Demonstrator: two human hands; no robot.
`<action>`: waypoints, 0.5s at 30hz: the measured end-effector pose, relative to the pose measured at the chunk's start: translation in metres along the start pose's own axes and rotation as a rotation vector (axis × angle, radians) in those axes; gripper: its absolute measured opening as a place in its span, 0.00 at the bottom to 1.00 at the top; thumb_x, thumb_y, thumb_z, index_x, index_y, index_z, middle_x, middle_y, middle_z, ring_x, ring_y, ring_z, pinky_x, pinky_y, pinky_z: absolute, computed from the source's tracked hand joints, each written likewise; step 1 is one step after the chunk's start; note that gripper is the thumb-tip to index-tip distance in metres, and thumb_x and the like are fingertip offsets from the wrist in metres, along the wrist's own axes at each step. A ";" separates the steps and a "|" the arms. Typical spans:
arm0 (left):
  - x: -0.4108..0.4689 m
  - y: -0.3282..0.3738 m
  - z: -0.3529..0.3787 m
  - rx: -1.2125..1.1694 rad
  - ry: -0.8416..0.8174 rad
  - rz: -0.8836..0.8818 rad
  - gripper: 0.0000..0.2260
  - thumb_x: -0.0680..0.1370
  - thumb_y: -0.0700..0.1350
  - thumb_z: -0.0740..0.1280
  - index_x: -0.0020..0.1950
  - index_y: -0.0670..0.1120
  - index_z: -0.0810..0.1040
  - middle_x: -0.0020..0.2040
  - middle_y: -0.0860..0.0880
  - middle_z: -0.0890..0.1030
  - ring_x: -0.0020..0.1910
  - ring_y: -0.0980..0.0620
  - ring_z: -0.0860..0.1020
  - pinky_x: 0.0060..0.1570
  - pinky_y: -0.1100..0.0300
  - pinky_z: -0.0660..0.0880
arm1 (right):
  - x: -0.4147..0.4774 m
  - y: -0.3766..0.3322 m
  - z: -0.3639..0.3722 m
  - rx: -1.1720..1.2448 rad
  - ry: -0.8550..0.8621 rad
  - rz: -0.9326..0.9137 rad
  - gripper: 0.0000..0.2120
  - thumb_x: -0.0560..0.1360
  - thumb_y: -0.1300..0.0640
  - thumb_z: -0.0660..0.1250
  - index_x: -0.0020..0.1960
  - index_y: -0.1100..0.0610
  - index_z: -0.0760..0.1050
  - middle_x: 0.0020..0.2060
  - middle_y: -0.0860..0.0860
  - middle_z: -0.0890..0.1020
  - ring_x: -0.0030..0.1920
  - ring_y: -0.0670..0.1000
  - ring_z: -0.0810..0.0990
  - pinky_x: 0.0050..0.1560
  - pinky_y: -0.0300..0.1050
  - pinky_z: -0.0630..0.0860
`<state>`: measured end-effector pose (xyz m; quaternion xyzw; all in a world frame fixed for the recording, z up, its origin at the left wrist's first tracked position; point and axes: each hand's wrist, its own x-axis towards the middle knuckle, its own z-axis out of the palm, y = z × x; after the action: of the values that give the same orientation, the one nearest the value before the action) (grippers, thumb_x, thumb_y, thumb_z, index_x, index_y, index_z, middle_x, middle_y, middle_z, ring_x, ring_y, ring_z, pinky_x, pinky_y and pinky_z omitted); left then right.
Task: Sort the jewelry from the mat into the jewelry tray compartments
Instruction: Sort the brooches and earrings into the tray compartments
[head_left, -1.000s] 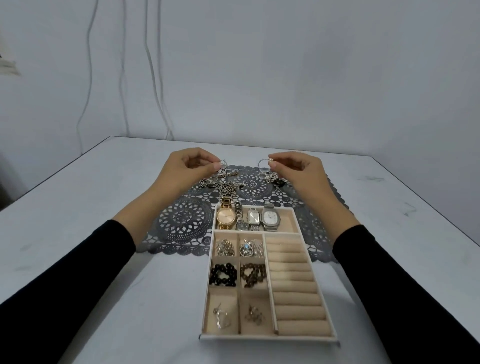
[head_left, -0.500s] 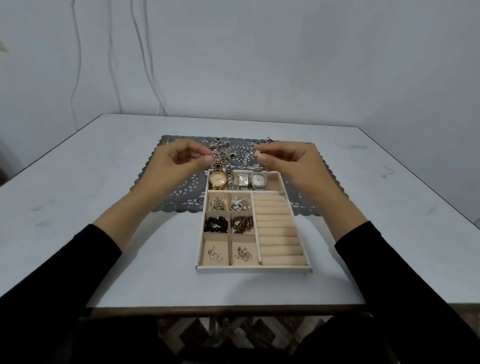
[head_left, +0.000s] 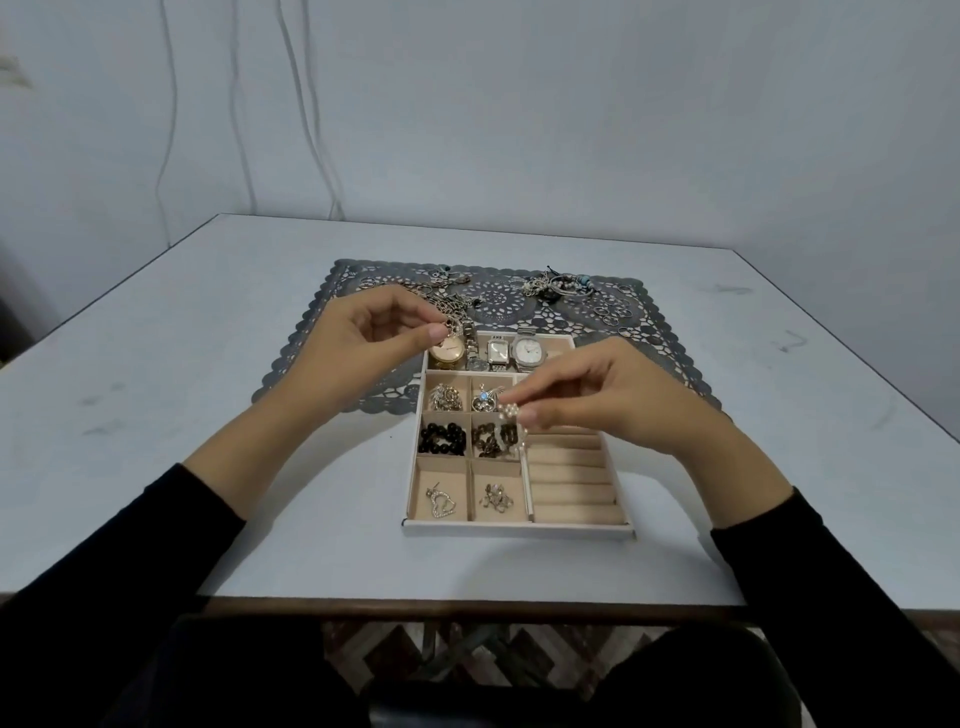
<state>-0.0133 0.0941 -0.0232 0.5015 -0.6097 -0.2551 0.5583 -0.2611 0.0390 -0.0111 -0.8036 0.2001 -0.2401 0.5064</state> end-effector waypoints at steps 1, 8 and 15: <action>0.000 0.000 0.001 -0.004 -0.001 0.002 0.04 0.72 0.39 0.74 0.46 0.45 0.82 0.40 0.51 0.83 0.42 0.55 0.81 0.46 0.66 0.78 | -0.001 -0.001 0.001 -0.007 -0.041 0.017 0.11 0.69 0.66 0.73 0.52 0.63 0.82 0.43 0.54 0.86 0.45 0.50 0.83 0.50 0.40 0.78; -0.002 0.002 0.005 -0.015 -0.019 -0.021 0.04 0.72 0.41 0.74 0.45 0.47 0.82 0.39 0.50 0.83 0.42 0.48 0.79 0.48 0.48 0.76 | 0.004 -0.008 0.013 -0.217 -0.178 0.098 0.10 0.69 0.61 0.75 0.51 0.57 0.84 0.39 0.49 0.86 0.39 0.46 0.82 0.43 0.38 0.78; -0.005 0.006 0.007 0.006 -0.033 -0.032 0.05 0.71 0.43 0.74 0.46 0.47 0.83 0.43 0.42 0.84 0.44 0.43 0.80 0.51 0.34 0.75 | 0.008 -0.018 0.021 -0.396 -0.278 0.141 0.10 0.70 0.61 0.75 0.51 0.55 0.84 0.42 0.48 0.86 0.43 0.45 0.84 0.52 0.45 0.80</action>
<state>-0.0222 0.0990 -0.0217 0.5087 -0.6113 -0.2702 0.5427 -0.2409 0.0572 -0.0014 -0.8966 0.2273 -0.0476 0.3771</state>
